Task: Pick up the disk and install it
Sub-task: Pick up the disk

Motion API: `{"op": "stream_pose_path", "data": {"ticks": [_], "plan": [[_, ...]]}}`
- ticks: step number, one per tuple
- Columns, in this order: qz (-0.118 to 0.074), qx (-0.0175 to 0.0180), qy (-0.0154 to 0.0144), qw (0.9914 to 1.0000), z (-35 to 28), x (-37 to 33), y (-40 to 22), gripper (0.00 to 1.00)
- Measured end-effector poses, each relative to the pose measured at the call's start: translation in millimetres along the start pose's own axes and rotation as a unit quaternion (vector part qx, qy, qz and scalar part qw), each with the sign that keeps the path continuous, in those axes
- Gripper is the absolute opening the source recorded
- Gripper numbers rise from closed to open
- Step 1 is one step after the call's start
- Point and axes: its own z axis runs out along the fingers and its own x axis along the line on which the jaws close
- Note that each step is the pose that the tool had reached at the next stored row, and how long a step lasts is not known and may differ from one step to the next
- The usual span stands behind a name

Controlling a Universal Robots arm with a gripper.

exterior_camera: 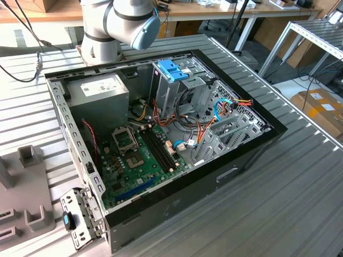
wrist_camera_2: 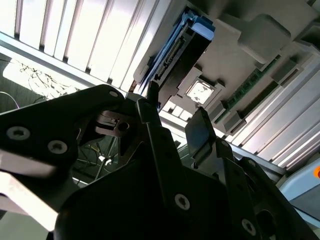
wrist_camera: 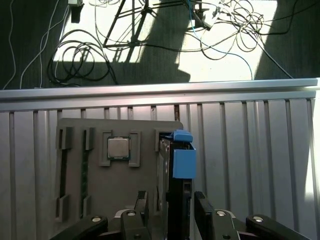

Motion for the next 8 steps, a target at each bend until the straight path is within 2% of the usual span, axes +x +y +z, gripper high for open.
{"op": "stream_pose_path", "data": {"ticks": [8], "plan": [[0.0,0.0,0.0,1.0,2.6,-1.0,0.9,0.49]]}}
